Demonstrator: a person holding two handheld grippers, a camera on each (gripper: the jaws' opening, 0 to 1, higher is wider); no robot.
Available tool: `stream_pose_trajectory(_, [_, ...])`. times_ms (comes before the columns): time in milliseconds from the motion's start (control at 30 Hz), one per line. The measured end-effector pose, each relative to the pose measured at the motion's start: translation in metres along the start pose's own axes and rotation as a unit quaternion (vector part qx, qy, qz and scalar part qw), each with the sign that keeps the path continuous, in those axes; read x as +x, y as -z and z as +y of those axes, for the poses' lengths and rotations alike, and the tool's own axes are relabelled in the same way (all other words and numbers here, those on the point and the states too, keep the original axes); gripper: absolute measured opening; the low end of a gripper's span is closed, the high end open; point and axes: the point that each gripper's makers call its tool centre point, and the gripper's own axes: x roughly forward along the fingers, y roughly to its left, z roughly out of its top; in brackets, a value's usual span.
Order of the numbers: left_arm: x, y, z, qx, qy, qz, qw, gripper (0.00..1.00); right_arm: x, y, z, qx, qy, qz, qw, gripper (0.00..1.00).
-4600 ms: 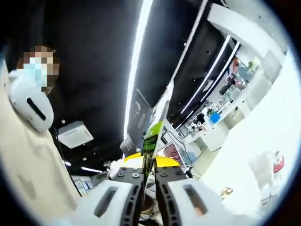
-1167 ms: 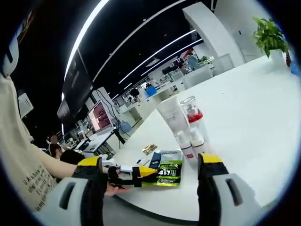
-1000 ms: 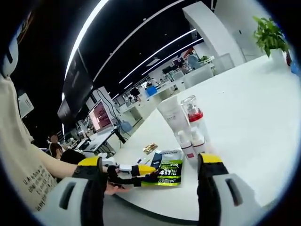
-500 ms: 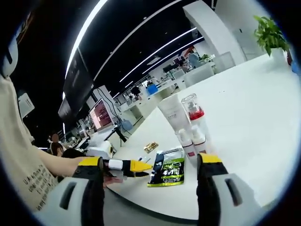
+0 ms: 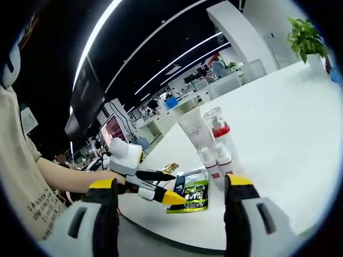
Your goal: Arrange the skincare products in the storage area until every visible bottle or jar stands upright without overlapping.
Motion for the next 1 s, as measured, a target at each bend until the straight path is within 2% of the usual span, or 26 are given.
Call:
stream_pose_trajectory(100, [0.006, 0.014, 0.002, 0.062, -0.011, 0.036, 0.9974, 0.88, 0.000, 0.000, -0.001, 0.002, 0.002, -0.001, 1.0000, 0.82])
stream_pose_trajectory(233, [0.012, 0.014, -0.001, 0.029, -0.004, 0.030, 0.9991, 0.88, 0.000, 0.000, -0.002, 0.004, 0.003, 0.000, 1.0000, 0.82])
stream_pose_trajectory(400, [0.015, 0.006, 0.004, 0.032, -0.006, 0.024, 0.9992, 0.87, 0.000, 0.000, -0.003, 0.005, 0.004, 0.002, 1.0000, 0.82])
stream_pose_trajectory(467, [0.017, 0.007, 0.007, 0.044, -0.007, 0.028, 0.9986, 0.87, 0.000, 0.001, -0.003, 0.006, 0.004, 0.002, 1.0000, 0.82])
stream_pose_trajectory(1000, [0.020, 0.009, 0.006, 0.043, 0.003, 0.024, 0.9988, 0.89, 0.000, 0.001, -0.004, 0.012, 0.004, 0.003, 0.9999, 0.82])
